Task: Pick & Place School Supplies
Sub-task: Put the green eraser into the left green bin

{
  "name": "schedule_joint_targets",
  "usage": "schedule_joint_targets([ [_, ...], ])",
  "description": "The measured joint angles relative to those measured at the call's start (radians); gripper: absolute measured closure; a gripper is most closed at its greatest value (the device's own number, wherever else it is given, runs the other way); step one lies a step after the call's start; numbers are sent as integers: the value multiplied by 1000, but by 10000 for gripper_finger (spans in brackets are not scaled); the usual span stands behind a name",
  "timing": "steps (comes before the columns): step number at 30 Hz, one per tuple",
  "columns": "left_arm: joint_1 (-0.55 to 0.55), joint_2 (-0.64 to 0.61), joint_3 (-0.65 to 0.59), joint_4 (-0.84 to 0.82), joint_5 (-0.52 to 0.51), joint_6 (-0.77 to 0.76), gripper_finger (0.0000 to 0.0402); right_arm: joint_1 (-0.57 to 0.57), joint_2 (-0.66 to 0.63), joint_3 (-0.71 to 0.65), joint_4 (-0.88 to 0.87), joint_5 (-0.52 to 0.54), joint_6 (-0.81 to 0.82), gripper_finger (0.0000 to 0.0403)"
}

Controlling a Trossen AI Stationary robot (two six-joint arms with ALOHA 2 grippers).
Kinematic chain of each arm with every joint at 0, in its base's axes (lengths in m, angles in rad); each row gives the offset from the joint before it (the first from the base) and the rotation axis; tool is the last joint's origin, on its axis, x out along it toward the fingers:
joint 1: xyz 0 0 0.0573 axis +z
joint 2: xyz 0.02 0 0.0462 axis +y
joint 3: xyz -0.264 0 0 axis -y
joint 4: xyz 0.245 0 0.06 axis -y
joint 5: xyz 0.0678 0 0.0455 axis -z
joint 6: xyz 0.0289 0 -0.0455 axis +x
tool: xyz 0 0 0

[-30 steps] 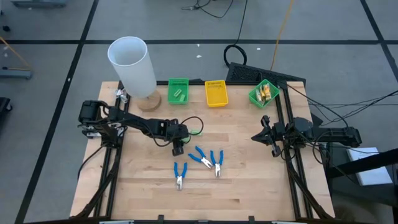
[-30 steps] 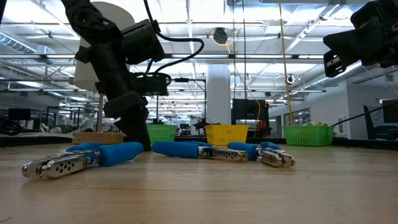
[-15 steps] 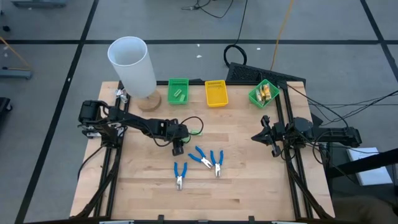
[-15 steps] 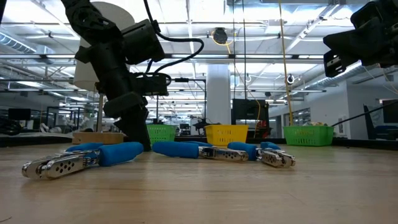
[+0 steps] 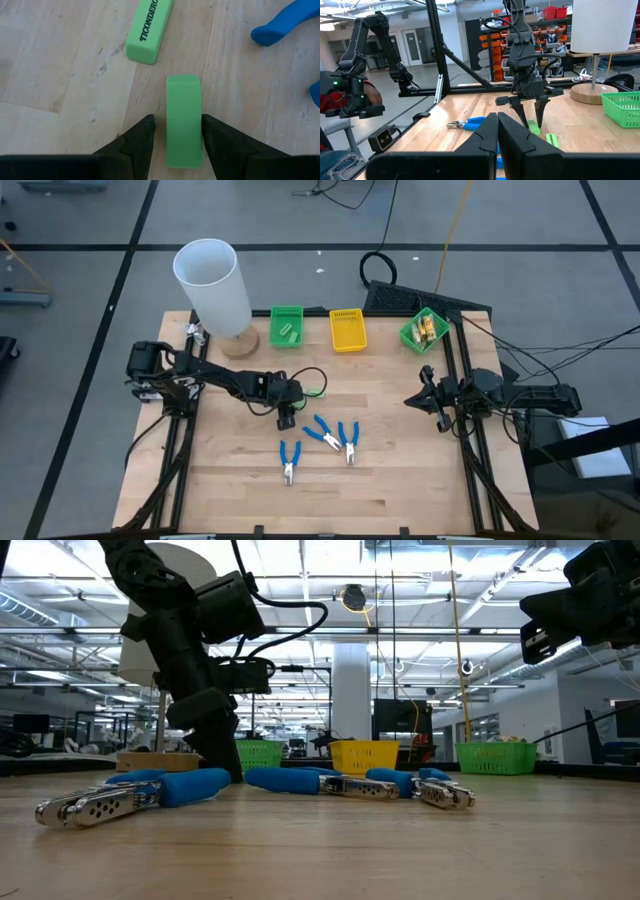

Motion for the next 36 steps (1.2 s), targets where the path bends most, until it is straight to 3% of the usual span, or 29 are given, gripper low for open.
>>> schedule_joint_targets([
  [16, 0, 0, 0, 0, 2, 0, 235, 0, 0, 0, 0, 0, 0, 399],
  [26, 1, 0, 0, -3, 5, -5, 315, 0, 0, 0, 0, 0, 0, 399],
  [36, 1, 0, 0, -2, 11, -5, 293, 0, 0, 0, 0, 0, 0, 399],
])
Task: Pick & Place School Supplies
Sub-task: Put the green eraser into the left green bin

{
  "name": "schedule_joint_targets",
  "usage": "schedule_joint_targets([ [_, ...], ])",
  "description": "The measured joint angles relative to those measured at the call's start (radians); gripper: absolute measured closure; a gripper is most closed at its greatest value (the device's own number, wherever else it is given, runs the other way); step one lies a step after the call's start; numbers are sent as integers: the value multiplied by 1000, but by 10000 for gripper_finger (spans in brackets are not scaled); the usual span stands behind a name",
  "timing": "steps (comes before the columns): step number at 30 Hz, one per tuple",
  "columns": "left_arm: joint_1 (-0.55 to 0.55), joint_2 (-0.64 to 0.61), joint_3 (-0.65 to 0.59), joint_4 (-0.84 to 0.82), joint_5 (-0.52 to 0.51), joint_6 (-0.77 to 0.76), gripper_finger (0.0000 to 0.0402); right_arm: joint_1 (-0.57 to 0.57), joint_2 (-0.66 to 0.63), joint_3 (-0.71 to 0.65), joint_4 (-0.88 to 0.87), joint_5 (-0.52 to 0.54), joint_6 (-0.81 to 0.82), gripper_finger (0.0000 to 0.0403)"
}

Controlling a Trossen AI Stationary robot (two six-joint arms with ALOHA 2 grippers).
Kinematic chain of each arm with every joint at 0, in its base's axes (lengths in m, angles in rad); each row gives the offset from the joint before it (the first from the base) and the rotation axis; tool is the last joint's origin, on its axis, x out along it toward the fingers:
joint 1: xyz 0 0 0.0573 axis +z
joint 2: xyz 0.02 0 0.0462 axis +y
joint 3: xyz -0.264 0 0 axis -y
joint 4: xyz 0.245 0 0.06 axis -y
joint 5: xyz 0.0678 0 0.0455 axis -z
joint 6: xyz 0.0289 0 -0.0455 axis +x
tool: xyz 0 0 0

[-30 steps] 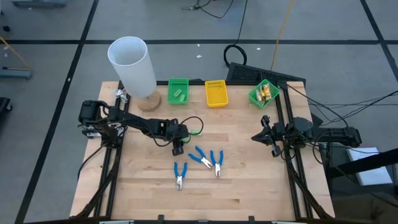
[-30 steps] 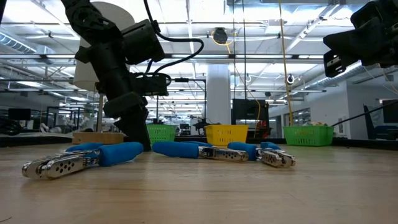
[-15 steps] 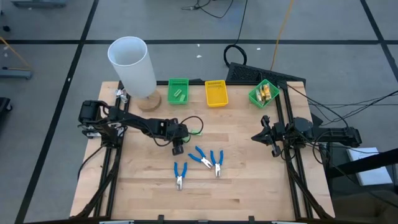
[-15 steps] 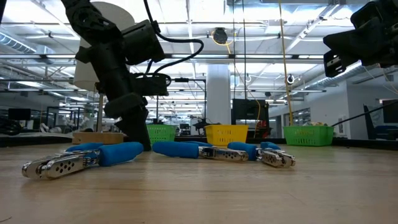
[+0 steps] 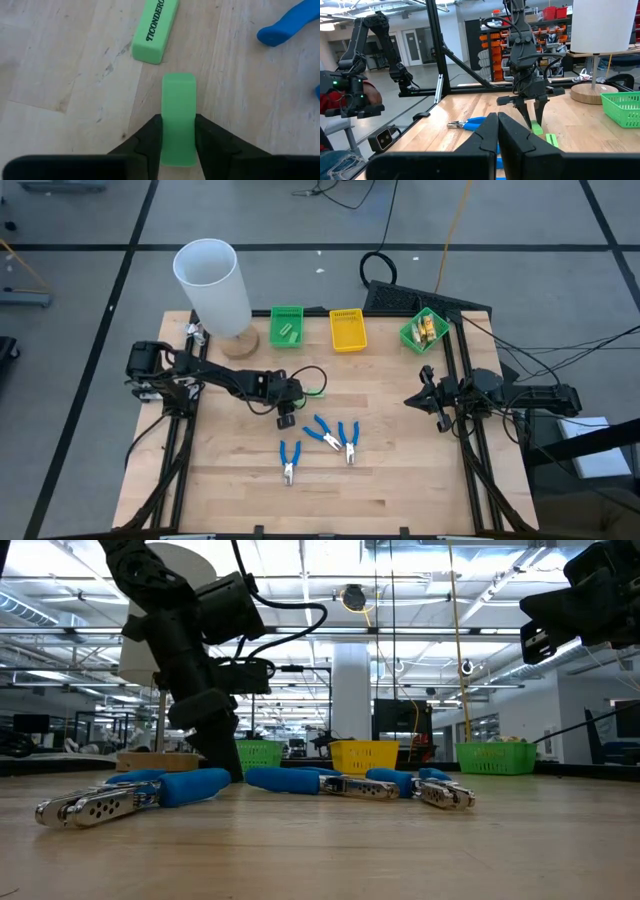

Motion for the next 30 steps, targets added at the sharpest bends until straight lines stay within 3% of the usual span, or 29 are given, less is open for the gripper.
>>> schedule_joint_targets([
  [8, -1, -3, -1, 45, -28, -21, 316, 0, 0, 0, 0, 0, 0, 399],
  [17, -1, -45, -3, 48, -31, -13, 303, 0, 0, 0, 0, 0, 0, 399],
  [30, 20, -119, -2, 53, -114, 1, 301, 0, 0, 0, 0, 0, 0, 399],
])
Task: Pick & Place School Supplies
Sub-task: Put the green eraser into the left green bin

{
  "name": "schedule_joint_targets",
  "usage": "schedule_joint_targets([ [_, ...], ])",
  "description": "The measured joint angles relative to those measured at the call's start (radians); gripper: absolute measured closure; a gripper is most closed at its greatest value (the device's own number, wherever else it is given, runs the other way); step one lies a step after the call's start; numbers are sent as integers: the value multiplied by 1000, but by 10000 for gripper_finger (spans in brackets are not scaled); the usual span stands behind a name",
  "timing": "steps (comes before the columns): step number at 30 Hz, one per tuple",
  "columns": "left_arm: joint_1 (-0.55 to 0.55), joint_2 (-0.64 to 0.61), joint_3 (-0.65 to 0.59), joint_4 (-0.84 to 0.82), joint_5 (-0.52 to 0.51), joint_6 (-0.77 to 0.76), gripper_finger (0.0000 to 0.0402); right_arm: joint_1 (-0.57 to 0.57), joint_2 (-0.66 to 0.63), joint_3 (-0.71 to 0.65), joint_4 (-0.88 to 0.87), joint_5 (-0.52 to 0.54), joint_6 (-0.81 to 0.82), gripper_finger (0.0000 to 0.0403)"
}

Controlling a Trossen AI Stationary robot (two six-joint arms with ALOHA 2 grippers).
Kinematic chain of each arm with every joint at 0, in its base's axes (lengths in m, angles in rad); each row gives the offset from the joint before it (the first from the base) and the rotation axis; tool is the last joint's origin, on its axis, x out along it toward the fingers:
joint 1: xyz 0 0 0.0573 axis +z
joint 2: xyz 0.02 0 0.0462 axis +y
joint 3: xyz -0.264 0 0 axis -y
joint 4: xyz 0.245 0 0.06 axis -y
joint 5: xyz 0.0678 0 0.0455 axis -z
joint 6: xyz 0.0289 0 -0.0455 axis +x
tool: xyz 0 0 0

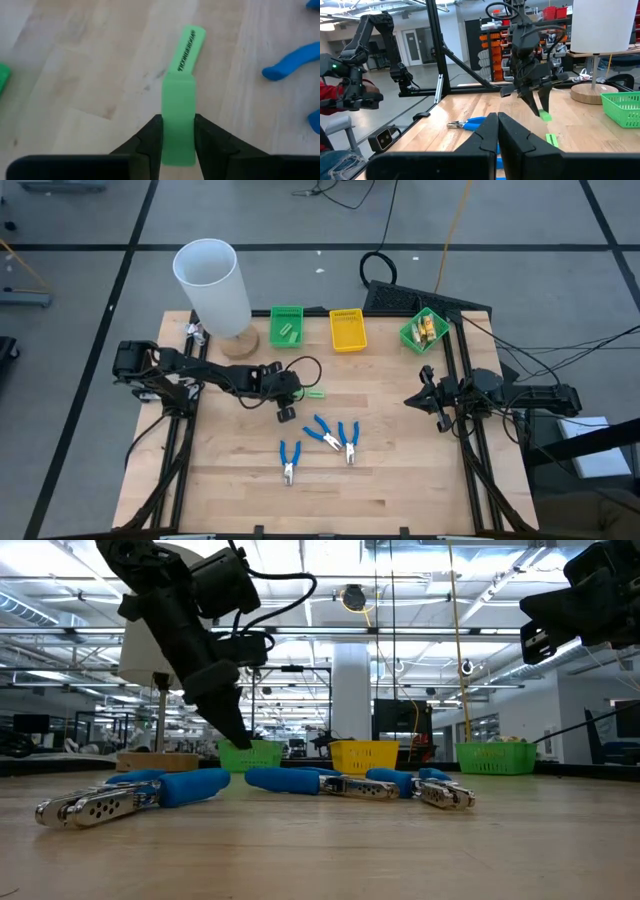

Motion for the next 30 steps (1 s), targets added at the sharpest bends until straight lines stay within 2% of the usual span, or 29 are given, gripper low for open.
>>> schedule_joint_targets([
  [8, 48, -17, 1, 42, -6, -27, 300, 0, 0, 0, 0, 0, 0, 399],
  [14, 91, -17, 2, 117, -61, -30, 300, 0, 0, 0, 0, 0, 0, 399],
  [24, 199, -17, 2, 258, -68, -33, 300, 0, 0, 0, 0, 0, 0, 399],
  [30, 255, -17, 2, 329, -126, -21, 300, 0, 0, 0, 0, 0, 0, 399],
])
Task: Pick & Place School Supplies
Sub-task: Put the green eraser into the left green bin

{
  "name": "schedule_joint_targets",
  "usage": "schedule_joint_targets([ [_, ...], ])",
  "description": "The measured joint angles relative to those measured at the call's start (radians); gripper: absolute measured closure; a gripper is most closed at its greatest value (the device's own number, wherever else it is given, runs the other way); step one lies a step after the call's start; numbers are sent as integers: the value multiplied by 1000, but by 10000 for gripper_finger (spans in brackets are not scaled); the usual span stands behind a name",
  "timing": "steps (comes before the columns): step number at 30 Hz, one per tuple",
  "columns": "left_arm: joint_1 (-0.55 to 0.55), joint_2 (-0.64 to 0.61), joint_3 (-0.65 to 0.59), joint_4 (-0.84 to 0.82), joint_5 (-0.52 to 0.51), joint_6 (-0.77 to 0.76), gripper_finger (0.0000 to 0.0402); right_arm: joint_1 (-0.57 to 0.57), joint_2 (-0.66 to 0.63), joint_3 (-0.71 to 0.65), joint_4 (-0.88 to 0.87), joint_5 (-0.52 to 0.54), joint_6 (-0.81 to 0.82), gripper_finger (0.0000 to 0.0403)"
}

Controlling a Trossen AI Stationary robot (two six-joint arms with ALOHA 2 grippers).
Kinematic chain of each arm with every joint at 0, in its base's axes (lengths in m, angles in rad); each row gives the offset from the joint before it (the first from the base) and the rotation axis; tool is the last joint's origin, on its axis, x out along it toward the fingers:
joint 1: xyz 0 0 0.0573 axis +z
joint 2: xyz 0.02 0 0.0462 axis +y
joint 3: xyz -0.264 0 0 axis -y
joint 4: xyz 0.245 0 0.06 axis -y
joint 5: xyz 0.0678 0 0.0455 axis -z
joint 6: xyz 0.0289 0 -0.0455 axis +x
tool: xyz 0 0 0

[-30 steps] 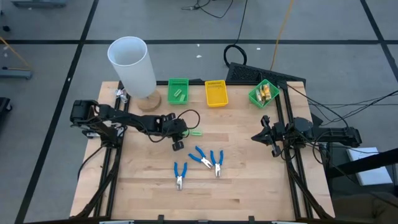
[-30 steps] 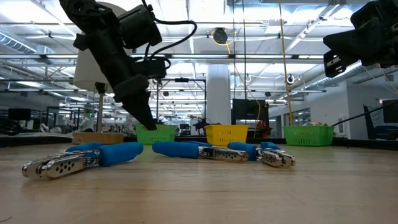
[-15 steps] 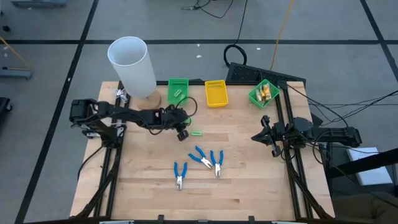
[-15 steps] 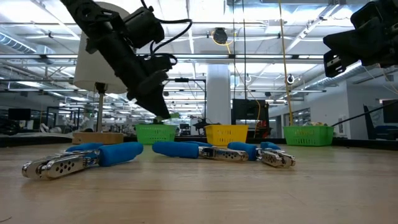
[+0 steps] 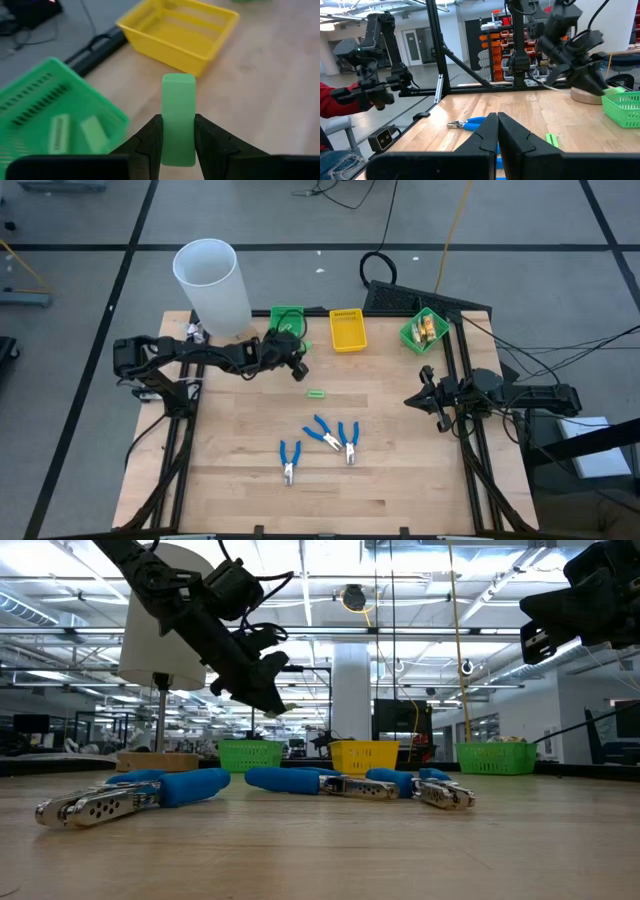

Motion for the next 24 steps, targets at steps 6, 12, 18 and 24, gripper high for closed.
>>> schedule_joint_targets([
  [6, 62, 0, 0, 7, -107, -5, 300, 0, 0, 0, 0, 0, 0, 399],
  [12, 122, 0, 0, 9, -165, -29, 300, 0, 0, 0, 0, 0, 0, 399],
  [18, 171, 0, 0, 9, -159, -49, 300, 0, 0, 0, 0, 0, 0, 399],
  [24, 208, 0, 0, -3, -154, -113, 300, 0, 0, 0, 0, 0, 0, 399],
])
